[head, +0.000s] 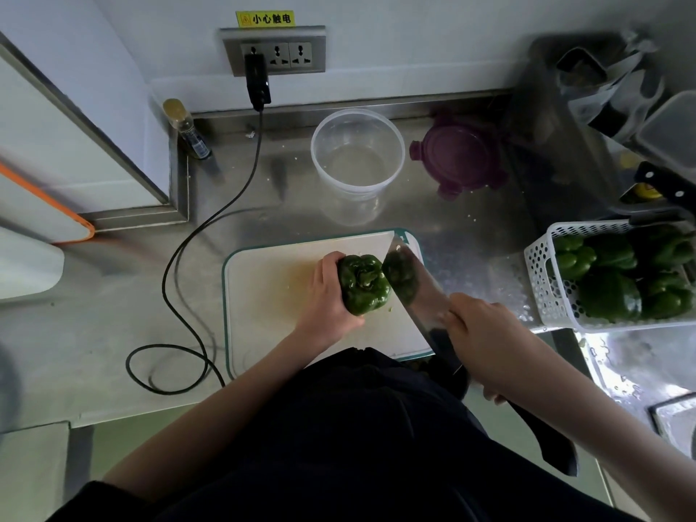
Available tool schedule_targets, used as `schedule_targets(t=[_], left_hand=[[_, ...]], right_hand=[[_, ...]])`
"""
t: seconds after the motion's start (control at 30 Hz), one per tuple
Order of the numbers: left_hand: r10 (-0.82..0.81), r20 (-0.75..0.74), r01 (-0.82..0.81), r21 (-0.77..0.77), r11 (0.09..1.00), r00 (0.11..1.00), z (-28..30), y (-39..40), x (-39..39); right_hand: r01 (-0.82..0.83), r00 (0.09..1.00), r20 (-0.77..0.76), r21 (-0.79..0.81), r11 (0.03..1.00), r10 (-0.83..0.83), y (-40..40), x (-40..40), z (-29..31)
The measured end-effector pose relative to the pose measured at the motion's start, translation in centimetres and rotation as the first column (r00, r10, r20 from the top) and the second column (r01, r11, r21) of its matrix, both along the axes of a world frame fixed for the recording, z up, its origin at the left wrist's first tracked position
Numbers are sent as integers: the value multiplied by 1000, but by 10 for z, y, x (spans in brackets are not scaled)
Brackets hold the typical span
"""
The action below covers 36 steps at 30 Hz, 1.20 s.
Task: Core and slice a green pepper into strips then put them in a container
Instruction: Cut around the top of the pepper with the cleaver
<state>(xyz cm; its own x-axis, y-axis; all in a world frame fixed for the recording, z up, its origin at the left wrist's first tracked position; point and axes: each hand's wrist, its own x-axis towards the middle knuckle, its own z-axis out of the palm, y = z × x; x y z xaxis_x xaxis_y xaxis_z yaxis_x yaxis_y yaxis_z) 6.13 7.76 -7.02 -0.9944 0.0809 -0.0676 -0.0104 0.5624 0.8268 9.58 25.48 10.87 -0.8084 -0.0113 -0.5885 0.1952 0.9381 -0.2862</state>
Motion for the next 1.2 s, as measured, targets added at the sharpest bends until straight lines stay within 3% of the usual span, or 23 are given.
schedule_targets(t=[0.47, 0.73, 1.2], left_hand=[[-20, 12, 20, 18, 1000, 1000, -1, 0, -1], [-6, 0, 6, 15, 1000, 1000, -2, -1, -1], [-11, -36, 11, -15, 1000, 999, -3, 3, -2]], right_hand=[[-12, 1000, 9, 27, 1000, 11, -1, -6, 1], [67, 997, 40, -61, 996, -65, 1, -7, 1], [-2, 1000, -21, 29, 1000, 2, -10, -5, -5]])
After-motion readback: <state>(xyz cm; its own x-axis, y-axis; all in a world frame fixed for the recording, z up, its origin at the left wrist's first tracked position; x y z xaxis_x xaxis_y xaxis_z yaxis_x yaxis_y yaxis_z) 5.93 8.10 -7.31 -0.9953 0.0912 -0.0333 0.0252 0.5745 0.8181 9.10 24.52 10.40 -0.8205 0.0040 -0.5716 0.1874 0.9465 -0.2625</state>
